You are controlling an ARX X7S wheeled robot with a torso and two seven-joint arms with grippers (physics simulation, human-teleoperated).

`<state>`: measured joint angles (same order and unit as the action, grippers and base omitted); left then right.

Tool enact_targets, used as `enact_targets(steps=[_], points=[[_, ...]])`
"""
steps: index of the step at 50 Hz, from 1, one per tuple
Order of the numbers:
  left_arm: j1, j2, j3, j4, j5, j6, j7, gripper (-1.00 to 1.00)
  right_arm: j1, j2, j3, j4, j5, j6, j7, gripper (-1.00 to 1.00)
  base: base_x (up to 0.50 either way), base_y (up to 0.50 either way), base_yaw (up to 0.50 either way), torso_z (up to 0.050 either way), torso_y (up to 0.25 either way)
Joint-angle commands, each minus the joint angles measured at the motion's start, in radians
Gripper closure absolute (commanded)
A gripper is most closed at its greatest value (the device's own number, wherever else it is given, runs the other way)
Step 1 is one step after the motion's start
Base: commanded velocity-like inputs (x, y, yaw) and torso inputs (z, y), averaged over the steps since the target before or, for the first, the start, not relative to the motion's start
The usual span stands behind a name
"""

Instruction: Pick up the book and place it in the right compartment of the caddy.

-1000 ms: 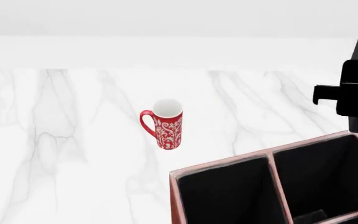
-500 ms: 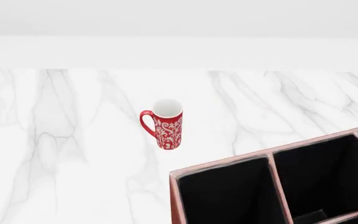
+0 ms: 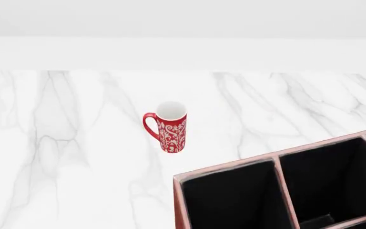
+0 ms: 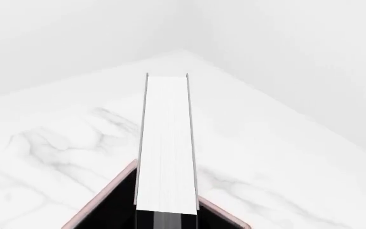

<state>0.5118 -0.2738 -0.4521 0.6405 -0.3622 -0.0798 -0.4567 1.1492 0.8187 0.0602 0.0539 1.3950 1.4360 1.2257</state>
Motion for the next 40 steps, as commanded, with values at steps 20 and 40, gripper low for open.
enact_targets(steps=[20, 40], points=[[0.002, 0.005, -0.009, -0.009, 0.014, 0.008, 0.006, -1.0, -0.043, -0.006, 0.033, 0.04, 0.0, -0.051, 0.003, 1.0, 0.0, 0.0, 0.0, 0.001, 0.001], [0.003, 0.0, -0.006, -0.003, 0.012, 0.005, 0.002, -1.0, -0.111, -0.018, -0.024, 0.051, -0.069, -0.129, -0.102, 1.0, 0.0, 0.0, 0.0, 0.0, 0.002]])
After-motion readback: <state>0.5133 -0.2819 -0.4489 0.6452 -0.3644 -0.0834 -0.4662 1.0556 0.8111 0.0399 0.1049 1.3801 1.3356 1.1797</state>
